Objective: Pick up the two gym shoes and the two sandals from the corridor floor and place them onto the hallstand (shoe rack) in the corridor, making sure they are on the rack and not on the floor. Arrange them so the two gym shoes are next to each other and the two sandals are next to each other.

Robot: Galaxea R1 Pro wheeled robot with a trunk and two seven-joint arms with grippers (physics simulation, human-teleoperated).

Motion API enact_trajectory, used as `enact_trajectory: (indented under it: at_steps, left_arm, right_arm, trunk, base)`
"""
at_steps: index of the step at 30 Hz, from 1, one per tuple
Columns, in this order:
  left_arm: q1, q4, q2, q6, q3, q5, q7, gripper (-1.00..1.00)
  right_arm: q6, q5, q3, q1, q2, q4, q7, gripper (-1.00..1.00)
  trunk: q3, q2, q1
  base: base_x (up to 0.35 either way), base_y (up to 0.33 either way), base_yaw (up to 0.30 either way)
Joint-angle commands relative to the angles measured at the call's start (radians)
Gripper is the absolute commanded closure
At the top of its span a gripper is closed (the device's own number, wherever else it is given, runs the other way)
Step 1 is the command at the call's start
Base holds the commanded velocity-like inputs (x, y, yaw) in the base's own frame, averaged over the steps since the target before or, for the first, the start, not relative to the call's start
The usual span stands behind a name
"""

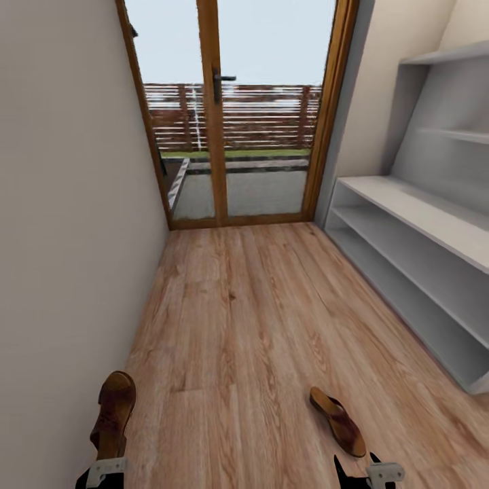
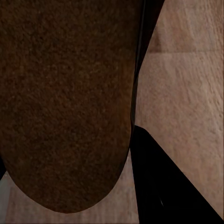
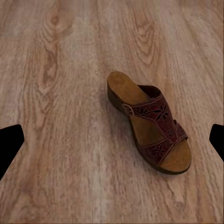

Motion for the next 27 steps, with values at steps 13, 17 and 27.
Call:
enact_trajectory:
  at_steps: [13,17,27]
  left_arm:
    - [-0.001,0.001,-0.012,-0.002,0.010,-0.012,-0.005,1.00]
    - [-0.001,0.001,-0.015,-0.002,0.010,-0.012,-0.005,1.00]
    - [-0.001,0.001,-0.017,-0.002,0.010,-0.013,-0.005,1.00]
  right_arm:
    - [-0.003,0.002,-0.008,0.000,0.000,-0.001,0.008,-1.00]
    - [-0.003,0.003,-0.009,0.000,-0.001,-0.002,0.009,-1.00]
    - [-0.003,0.004,-0.008,0.000,-0.001,-0.003,0.011,-1.00]
  trunk:
    - [-0.010,0.000,0.000]
    - [-0.011,0.000,0.000]
    - [-0.011,0.000,0.000]
  base:
    - [0.323,0.039,0.205]
    - [0.157,0.002,0.038]
    - [0.029,0.000,0.007]
